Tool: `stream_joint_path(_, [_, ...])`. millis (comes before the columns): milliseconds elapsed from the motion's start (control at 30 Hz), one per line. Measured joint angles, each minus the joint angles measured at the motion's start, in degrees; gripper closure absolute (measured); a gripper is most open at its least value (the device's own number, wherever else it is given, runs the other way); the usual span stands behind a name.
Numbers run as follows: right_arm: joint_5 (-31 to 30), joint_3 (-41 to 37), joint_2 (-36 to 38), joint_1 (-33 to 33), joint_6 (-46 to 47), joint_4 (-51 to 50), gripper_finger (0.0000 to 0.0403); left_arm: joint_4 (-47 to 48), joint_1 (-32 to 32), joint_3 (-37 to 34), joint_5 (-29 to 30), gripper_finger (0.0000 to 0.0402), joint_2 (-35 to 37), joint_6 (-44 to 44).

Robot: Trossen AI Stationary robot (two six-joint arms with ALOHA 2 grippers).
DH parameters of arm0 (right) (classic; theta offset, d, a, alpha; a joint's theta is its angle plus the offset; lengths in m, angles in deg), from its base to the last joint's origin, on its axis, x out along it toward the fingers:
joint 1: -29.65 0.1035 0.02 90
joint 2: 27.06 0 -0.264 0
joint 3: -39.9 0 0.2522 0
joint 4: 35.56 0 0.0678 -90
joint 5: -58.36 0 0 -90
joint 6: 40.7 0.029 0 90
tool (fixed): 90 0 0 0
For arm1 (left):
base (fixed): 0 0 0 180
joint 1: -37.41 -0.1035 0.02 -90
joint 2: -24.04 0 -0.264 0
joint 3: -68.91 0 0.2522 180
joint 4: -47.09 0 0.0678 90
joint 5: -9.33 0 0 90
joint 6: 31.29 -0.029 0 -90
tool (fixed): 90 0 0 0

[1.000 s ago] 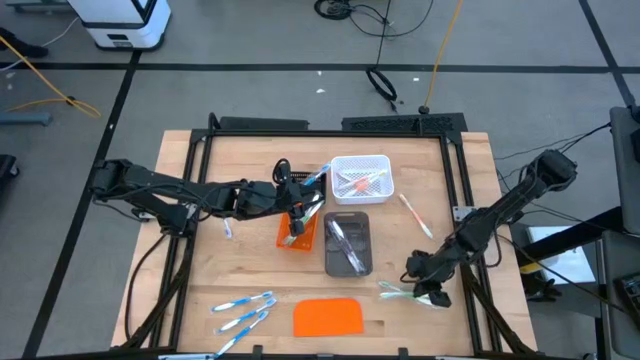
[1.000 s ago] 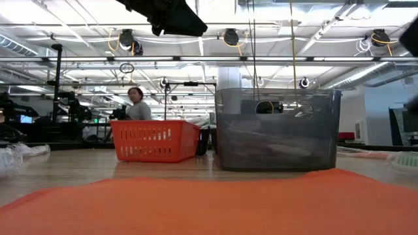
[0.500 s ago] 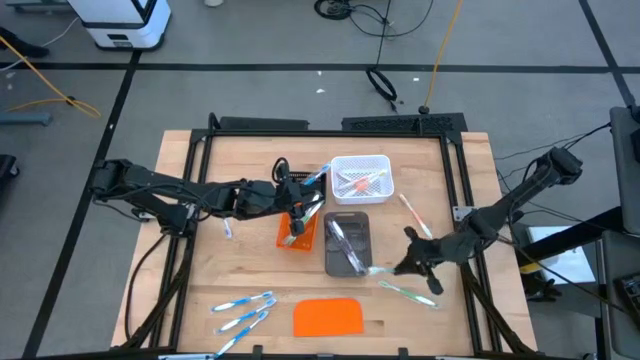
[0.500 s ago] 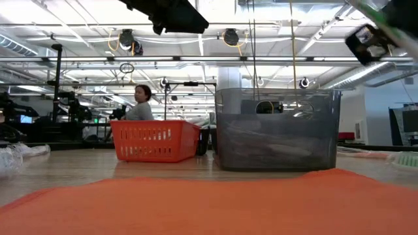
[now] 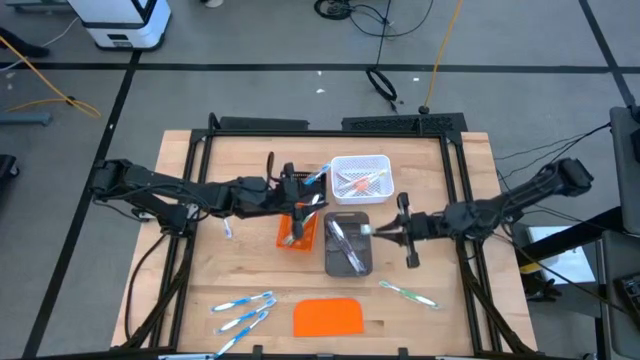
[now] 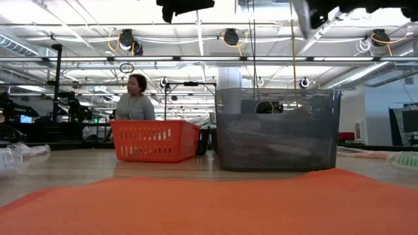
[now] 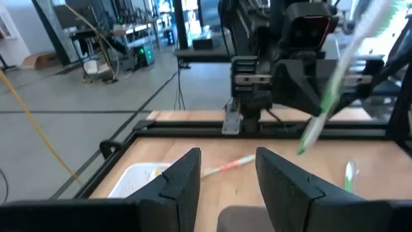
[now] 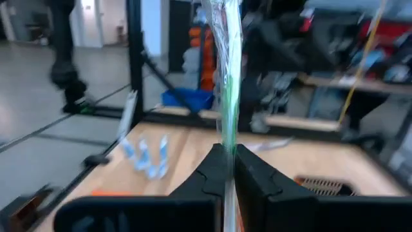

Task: Pick & Place Toothbrushes
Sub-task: Put the green toothbrush into the orange bin

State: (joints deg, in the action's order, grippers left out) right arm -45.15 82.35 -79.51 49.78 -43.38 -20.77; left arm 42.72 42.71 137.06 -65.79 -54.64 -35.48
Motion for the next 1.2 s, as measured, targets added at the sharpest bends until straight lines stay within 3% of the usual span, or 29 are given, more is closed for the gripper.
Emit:
stream_joint_path(300, [0.2, 0.0, -5.8, -7.2, -6.2, 14.6, 0.0395, -4.6, 0.0, 0.0, 0.0, 0.0249, -1.0, 0.0])
stream_joint_path(967, [9.3, 0.0, -15.3, -17.6, -4.2, 28.8, 0.0396, -8.8, 0.0, 0.0, 0.0, 0.0249, -1.4, -0.1])
stream_joint_path(1200, [12.2, 3.8, -20.6, -19.1, -4.0, 28.9, 0.0396, -12.1, 0.0, 0.0, 0.0, 0.0249, -4.0, -0.2])
